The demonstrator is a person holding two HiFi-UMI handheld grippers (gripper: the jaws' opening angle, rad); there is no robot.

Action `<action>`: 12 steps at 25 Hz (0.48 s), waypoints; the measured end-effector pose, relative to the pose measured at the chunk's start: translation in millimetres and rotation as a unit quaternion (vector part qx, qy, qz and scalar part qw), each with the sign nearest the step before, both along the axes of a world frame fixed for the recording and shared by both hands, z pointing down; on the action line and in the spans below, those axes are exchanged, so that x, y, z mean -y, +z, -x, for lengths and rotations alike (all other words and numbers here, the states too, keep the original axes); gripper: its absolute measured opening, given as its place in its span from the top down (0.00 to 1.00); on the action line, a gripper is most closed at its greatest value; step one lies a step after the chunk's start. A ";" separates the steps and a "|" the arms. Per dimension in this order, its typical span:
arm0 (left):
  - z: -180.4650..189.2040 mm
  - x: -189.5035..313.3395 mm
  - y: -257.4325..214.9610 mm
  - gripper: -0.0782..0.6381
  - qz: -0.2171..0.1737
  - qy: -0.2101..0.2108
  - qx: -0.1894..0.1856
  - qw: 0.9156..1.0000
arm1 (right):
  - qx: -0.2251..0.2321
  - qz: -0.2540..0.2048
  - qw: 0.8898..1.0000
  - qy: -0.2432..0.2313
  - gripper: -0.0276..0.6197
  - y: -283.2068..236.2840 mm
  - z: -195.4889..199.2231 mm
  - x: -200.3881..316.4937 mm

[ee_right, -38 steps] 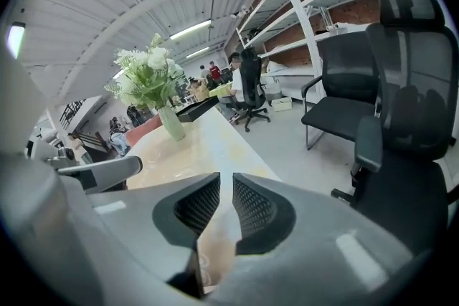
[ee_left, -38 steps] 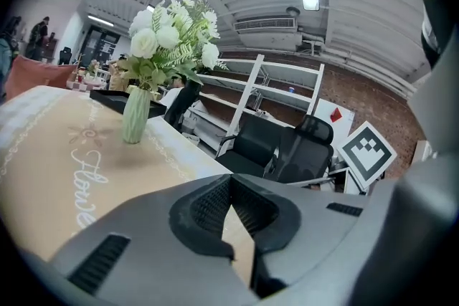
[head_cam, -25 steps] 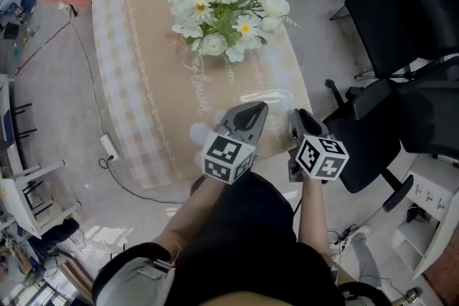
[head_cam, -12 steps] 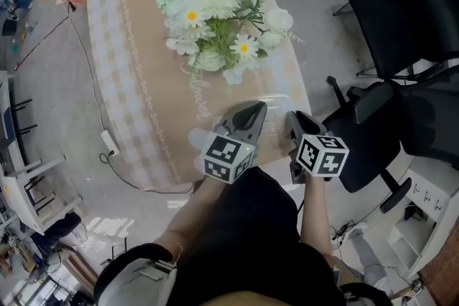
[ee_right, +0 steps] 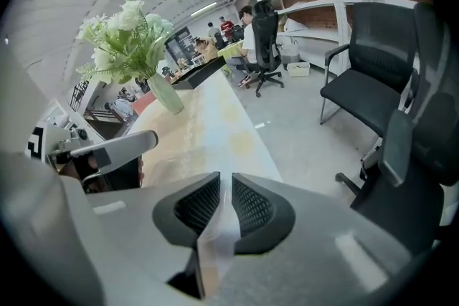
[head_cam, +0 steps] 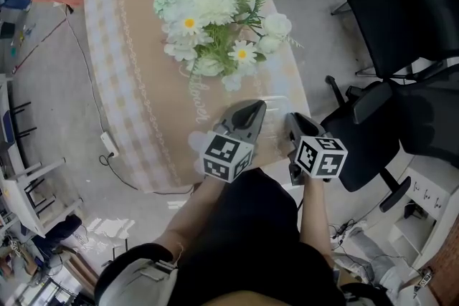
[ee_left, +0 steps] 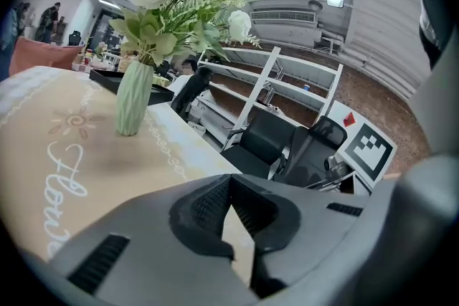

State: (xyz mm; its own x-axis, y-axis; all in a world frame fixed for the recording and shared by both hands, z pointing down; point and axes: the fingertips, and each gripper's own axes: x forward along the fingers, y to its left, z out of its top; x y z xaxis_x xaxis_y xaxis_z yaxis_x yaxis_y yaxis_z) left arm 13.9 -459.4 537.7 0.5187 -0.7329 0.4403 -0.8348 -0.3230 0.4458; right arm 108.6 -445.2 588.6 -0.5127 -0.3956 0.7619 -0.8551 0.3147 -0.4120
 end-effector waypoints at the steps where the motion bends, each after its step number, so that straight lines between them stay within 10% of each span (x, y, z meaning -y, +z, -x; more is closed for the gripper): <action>1: -0.5 -0.4 -0.3 0.88 0.000 0.001 0.000 1.000 | 0.000 -0.001 1.000 0.003 0.88 -0.2 -1.0 0.0; 12: 4.6 -3.4 -8.2 0.88 -0.017 0.001 0.005 1.000 | 0.012 -0.024 0.999 0.036 0.95 -7.7 -8.1 2.7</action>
State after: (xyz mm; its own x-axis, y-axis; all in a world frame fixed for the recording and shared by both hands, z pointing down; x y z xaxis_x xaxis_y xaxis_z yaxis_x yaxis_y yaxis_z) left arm 9.3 -456.0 529.5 0.5161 -0.7458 0.4211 -0.8385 -0.3398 0.4259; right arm 116.7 -447.9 581.0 -0.4989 -0.4689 0.7289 -0.8667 0.2721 -0.4181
